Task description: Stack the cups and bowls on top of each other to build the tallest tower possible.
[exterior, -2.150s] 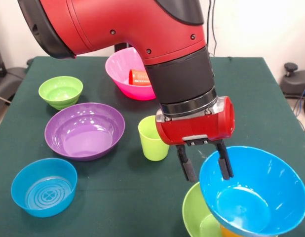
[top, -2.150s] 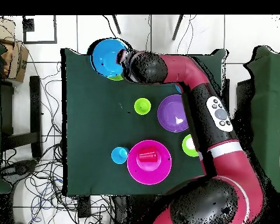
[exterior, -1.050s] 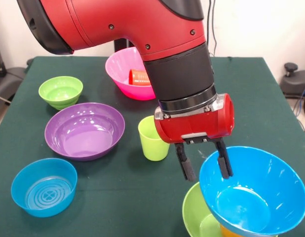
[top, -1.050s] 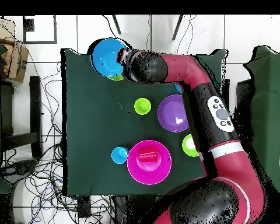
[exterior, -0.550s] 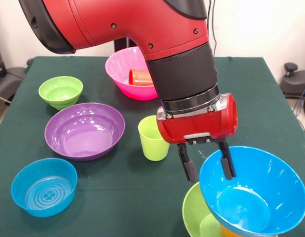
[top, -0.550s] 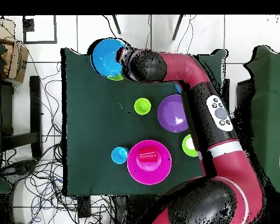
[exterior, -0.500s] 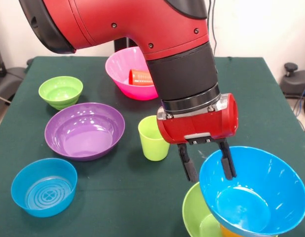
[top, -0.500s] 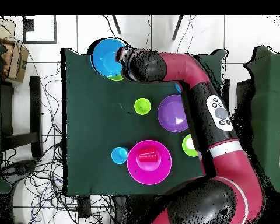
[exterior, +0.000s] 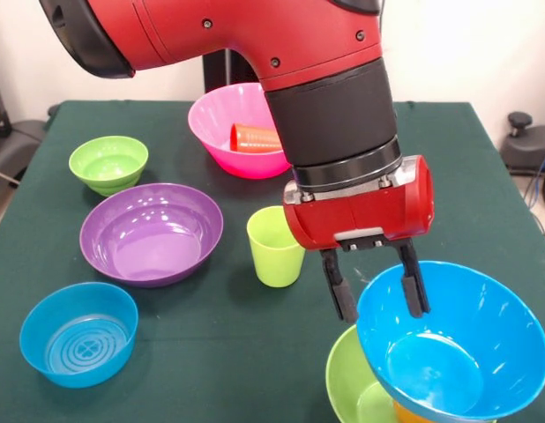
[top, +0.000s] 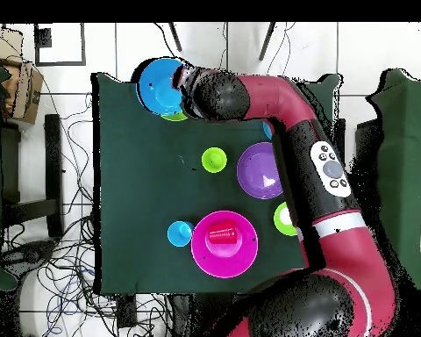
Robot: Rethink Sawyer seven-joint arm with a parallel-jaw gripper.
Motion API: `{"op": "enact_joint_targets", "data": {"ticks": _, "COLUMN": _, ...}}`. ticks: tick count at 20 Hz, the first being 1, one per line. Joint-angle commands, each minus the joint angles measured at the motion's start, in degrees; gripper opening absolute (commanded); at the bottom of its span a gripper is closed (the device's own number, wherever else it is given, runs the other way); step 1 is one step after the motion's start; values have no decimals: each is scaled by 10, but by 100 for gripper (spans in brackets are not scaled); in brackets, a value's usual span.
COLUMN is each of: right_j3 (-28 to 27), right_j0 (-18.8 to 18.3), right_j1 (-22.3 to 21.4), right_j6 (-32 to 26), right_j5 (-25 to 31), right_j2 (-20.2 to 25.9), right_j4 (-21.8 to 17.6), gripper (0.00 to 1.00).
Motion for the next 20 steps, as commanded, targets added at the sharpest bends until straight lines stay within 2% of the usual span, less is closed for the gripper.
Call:
{"op": "enact_joint_targets", "data": {"ticks": 1, "right_j3": -13, "right_j0": 16, "right_j1": 2, "right_j6": -77, "right_j5": 45, "right_j2": -34, "right_j4": -20, "gripper": 100}}
{"op": "enact_joint_targets", "data": {"ticks": 15, "right_j3": -27, "right_j0": 15, "right_j1": 6, "right_j6": -100, "right_j5": 74, "right_j2": -27, "right_j4": -13, "gripper": 100}}
{"op": "enact_joint_targets", "data": {"ticks": 17, "right_j3": -34, "right_j0": 11, "right_j1": 9, "right_j6": -101, "right_j5": 93, "right_j2": -22, "right_j4": 2, "gripper": 100}}
{"op": "enact_joint_targets", "data": {"ticks": 20, "right_j3": -73, "right_j0": 13, "right_j1": 12, "right_j6": -114, "right_j5": 159, "right_j2": -17, "right_j4": 27, "gripper": 100}}
